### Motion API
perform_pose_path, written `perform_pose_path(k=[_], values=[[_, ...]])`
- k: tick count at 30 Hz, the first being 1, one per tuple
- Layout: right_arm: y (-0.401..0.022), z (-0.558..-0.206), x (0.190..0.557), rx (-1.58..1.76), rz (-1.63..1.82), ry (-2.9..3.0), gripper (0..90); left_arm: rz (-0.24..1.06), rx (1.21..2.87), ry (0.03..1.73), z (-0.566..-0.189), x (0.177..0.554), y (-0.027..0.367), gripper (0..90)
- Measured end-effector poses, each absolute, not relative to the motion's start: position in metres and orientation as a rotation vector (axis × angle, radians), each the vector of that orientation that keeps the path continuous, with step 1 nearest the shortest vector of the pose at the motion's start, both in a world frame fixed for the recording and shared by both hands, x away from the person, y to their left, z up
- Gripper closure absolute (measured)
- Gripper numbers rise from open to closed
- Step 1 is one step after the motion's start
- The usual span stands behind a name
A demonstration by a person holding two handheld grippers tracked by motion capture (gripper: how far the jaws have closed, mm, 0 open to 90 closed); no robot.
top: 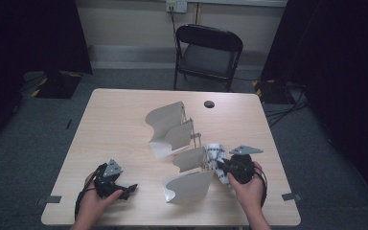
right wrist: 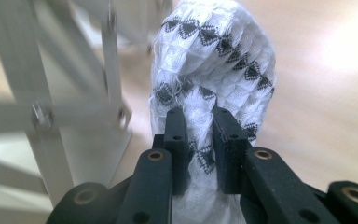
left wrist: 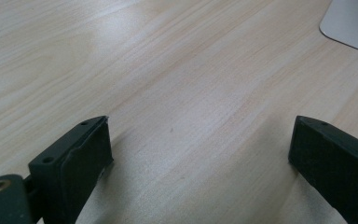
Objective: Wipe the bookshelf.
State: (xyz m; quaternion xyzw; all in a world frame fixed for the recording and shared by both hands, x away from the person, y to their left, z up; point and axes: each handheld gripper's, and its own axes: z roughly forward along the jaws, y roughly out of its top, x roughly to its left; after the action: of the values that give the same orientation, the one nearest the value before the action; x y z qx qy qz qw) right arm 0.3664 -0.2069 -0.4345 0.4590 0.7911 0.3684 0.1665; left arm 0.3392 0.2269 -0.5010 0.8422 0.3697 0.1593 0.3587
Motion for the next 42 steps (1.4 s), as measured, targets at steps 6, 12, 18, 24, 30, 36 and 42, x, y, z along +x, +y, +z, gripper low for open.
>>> perform_pose_path(k=[6, 12, 18, 24, 30, 36, 42], values=[[-0.202, -0.393, 0.378, 1.250, 1.087, 2.188, 77.9, 0.411, 2.172, 0.954, -0.501, 0.339, 0.227, 5.5], [-0.182, -0.381, 0.386, 1.192, 1.128, 2.203, 77.9, 0.410, 2.172, 0.954, -0.501, 0.339, 0.227, 5.5], [-0.171, -0.394, 0.388, 1.169, 1.118, 2.254, 78.0, 0.410, 2.172, 0.954, -0.501, 0.339, 0.227, 5.5], [-0.171, -0.410, 0.386, 1.187, 1.113, 2.282, 77.9, 0.411, 2.174, 0.953, -0.501, 0.339, 0.227, 5.5], [-0.171, -0.426, 0.384, 1.202, 1.098, 2.308, 78.0, 0.409, 2.170, 0.956, -0.501, 0.339, 0.227, 5.5], [-0.171, -0.449, 0.381, 1.222, 1.083, 2.342, 78.0, 0.410, 2.174, 0.953, -0.501, 0.339, 0.227, 5.5], [-0.171, -0.470, 0.377, 1.240, 1.053, 2.379, 78.0, 0.410, 2.173, 0.953, -0.501, 0.339, 0.227, 5.5]])
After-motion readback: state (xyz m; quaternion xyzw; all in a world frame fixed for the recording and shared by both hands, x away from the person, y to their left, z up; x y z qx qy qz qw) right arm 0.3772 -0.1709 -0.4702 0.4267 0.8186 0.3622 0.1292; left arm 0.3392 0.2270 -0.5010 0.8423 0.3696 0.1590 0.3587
